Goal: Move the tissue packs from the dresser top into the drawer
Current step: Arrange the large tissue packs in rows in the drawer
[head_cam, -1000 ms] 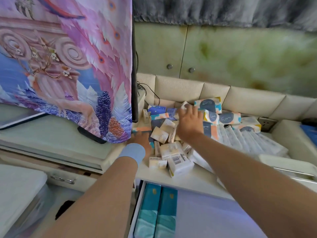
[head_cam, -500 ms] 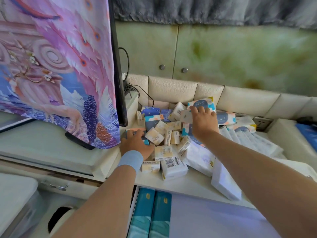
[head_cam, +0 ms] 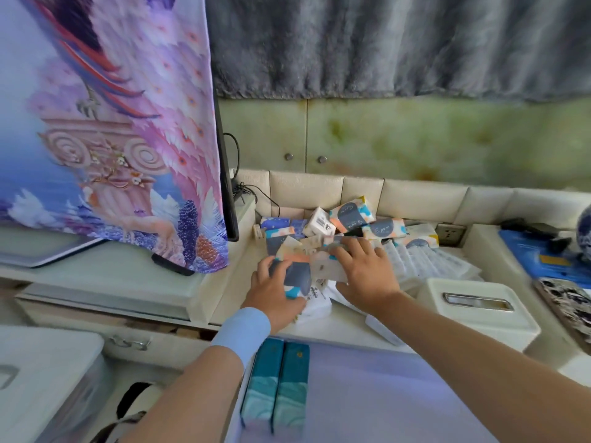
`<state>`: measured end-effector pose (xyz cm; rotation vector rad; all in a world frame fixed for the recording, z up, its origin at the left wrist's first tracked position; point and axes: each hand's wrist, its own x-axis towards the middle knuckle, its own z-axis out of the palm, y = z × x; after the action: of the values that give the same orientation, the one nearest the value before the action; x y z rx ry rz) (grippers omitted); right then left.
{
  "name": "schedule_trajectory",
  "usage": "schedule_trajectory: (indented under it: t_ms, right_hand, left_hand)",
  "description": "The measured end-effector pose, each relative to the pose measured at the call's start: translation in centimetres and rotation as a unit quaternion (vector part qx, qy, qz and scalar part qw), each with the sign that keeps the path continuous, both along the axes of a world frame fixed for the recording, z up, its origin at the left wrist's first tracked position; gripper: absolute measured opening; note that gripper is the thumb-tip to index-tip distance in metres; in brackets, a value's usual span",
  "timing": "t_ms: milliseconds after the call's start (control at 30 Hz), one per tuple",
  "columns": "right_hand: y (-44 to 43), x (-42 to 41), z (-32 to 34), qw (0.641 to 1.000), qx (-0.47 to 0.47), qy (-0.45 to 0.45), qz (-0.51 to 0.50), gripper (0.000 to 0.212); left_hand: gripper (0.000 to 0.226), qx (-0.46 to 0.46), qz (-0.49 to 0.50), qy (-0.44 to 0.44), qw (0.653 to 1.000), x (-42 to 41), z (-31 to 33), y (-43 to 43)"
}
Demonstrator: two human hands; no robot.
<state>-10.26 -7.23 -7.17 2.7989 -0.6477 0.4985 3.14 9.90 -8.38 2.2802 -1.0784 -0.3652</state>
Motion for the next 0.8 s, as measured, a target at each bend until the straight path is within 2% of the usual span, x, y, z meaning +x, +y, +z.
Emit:
schedule_trajectory:
  t_ms: [67,133,200,300,367,433,500,567,700,800]
  right_hand:
    - [1.3,-2.6,0.3,0.999,0.053,-0.001,-0.003,0.061]
    - [2.5,-5.2,0.8,0.995,0.099,-0.004,-0.023,0.059]
    - [3.4,-7.9,1.2,0.984,0.174,-0.012,-0.036,0.061]
    - [4.2,-11.6,0.6,0.959,0.275,0.041,-0.055,0.059]
    - [4.3,-12.9,-0.2,0.934,0.333,0.109,-0.075,0.059]
    - [4.1,-13.4,-0.7,0.909,0.372,0.166,-0.09,0.058]
    - [3.9,-13.7,-1.0,0.891,0.381,0.231,-0.093,0.053]
    - [3.8,-14.3,-1.2,0.875,0.383,0.281,-0.089,0.049]
    - [2.5,-15.3,-2.3,0.854,0.409,0.305,-0.099,0.054]
    - [1.2,-15.7,-2.6,0.849,0.419,0.307,-0.101,0.056]
  left_hand:
    - [0.068,-0.008,0.015,0.126,0.992,-1.0,0.5,0.2]
    - [0.064,-0.027,0.041,0.251,0.967,-1.7,0.7,0.3]
    - [0.064,-0.011,0.024,0.35,0.936,-2.5,0.8,0.6]
    - [0.065,0.006,0.005,0.42,0.907,-3.4,0.1,0.9]
    - [0.052,0.03,0.003,0.422,0.906,-4.2,-0.7,0.9]
    - [0.053,0.08,-0.022,0.395,0.915,-5.0,-1.5,0.9]
    - [0.056,0.136,-0.04,0.353,0.925,-6.3,-2.0,0.9]
    - [0.043,0.177,-0.054,0.319,0.93,-7.8,-2.9,0.8]
    - [0.031,0.244,-0.126,0.3,0.914,-10.7,-5.3,-0.4]
    - [0.05,0.285,-0.18,0.217,0.916,-12.2,-6.9,-1.3]
